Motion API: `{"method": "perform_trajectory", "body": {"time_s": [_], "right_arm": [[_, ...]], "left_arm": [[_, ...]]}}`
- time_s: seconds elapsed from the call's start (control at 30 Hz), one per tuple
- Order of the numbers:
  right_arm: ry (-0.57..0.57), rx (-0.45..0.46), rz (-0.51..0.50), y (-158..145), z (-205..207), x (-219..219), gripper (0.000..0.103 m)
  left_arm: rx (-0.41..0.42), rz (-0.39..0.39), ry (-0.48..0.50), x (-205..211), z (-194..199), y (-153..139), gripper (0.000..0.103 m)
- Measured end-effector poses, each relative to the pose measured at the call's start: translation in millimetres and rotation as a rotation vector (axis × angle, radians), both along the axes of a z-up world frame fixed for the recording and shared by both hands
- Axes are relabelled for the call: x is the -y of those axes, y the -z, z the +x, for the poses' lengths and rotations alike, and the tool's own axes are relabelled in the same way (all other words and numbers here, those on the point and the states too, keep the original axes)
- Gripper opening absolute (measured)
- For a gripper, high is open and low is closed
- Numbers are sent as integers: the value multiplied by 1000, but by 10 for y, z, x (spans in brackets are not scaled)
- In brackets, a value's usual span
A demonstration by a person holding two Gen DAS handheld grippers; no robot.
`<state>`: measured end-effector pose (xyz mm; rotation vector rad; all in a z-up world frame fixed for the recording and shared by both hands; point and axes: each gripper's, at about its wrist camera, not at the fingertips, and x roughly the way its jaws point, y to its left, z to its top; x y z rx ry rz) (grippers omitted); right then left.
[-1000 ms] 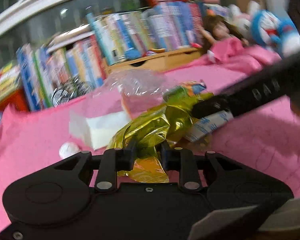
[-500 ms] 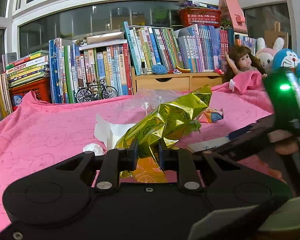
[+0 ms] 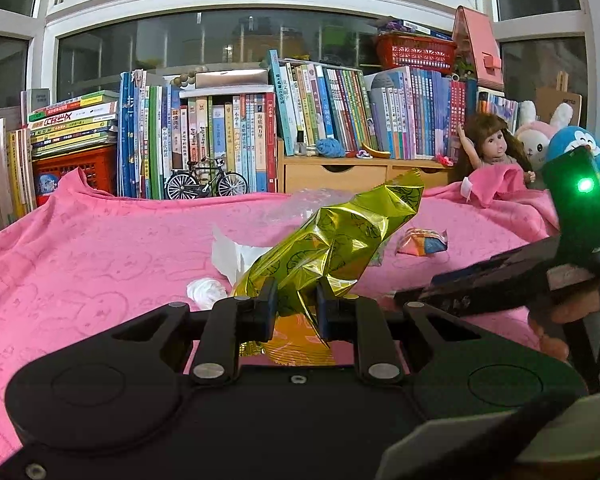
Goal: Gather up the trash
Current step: 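Hold the gold bag with the left gripper while the right moves over the white-and-blue tube bag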
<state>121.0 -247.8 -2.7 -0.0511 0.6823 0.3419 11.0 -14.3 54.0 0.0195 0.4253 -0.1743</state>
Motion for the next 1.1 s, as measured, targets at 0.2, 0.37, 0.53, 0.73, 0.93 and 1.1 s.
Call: {"method": "perform_trajectory", "body": {"time_s": [0.2,0.37,0.53,0.73,0.93,1.1], "right_arm": [[148,-78,148,-71,-16,406,78],[236,-180,198,-104,-72,612,86],[332,-286,130,-31,-180,798,86],[378,-370,335,-59,-233,1067,100],[500,-310,291,-31,-22,862,103],[638,-151,169,-93,-49,802,103]], "left_arm": [[-15,-5,-12,-96,-79,22,18],[-37,-24,-19,-157,-95,56,18],[-41,-32,-15,-189,-120,70,18],[-50,-56,-17,-201,-132,83,18],[-51,-57,-17,-168,-155,87,18],[-43,-52,-20,-211,-186,80,18]]}}
